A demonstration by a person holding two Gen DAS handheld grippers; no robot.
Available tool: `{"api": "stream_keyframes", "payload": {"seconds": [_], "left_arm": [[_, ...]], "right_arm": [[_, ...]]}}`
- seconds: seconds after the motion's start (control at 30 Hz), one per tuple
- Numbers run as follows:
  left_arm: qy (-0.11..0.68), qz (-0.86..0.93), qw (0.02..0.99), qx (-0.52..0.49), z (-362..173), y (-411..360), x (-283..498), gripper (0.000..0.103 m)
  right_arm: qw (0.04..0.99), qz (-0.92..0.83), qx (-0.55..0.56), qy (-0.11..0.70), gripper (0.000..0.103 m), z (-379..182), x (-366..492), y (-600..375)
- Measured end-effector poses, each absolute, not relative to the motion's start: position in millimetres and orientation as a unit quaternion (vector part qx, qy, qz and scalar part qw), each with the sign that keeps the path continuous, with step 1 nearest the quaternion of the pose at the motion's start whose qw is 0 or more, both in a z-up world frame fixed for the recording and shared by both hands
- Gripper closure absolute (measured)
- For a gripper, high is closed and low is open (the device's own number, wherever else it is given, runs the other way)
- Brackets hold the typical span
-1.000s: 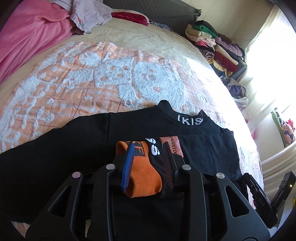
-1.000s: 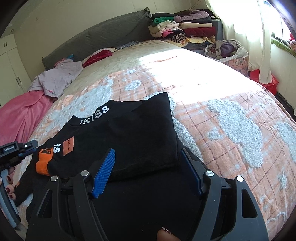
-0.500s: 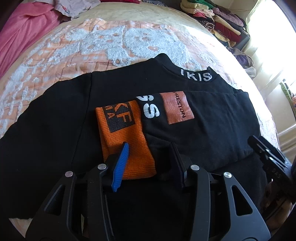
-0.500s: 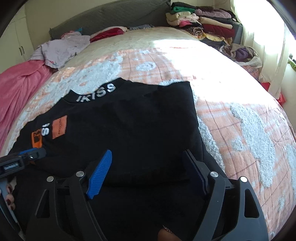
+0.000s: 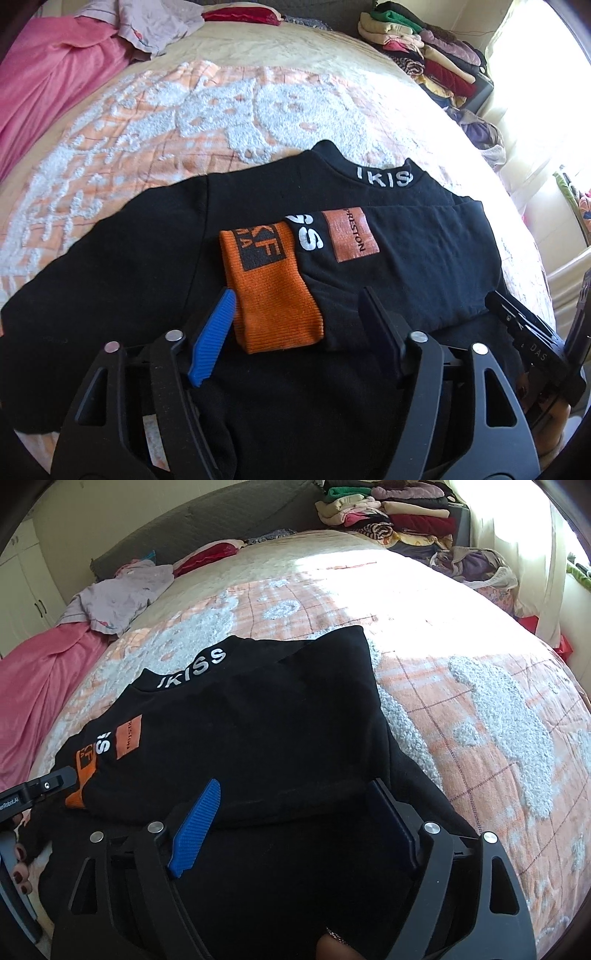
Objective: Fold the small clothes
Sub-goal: 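Move the left tool to the orange cuff of the other sleeve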
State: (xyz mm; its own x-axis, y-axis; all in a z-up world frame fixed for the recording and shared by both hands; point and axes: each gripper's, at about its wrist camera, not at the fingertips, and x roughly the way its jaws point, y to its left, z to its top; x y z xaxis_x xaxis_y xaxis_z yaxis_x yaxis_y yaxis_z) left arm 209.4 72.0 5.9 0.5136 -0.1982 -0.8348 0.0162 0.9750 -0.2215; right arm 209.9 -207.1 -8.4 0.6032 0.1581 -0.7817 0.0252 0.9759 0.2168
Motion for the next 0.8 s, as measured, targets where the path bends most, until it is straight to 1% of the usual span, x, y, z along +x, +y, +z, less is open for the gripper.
{"api": "stream_keyframes", "payload": {"seconds": [0.07, 0.1, 0.2, 0.27, 0.3, 0.53, 0.8], "left_arm": [[0.483, -0.058, 0.869, -0.092, 11.1, 75.4, 205.5, 0.036], [0.480, -0.055, 0.871, -0.091, 13.6, 76.9, 203.7, 0.034], [0.469, -0.045, 0.877, -0.093, 21.0, 84.3, 196.8, 0.023], [0.462, -0.036, 0.881, -0.092, 25.2, 88.7, 192.3, 0.012], [0.459, -0.029, 0.884, -0.091, 27.3, 91.4, 189.1, 0.010], [0.441, -0.003, 0.894, -0.081, 33.3, 105.1, 171.2, 0.010], [0.419, 0.022, 0.902, -0.104, 39.0, 125.6, 157.8, 0.010]], "right_arm": [[0.891, 0.042, 0.105, 0.439, 0.018, -5.2, 205.8, -205.8], [0.892, 0.044, 0.106, 0.437, 0.016, -3.4, 203.9, -204.8], [0.895, 0.051, 0.112, 0.428, 0.010, 2.5, 197.3, -201.8], [0.898, 0.060, 0.117, 0.421, 0.009, 6.7, 193.9, -199.3], [0.899, 0.063, 0.119, 0.416, 0.008, 9.9, 190.9, -197.9], [0.909, 0.084, 0.110, 0.393, 0.007, 29.1, 177.2, -182.5], [0.915, 0.109, 0.082, 0.379, 0.006, 41.5, 164.5, -156.6]]}}
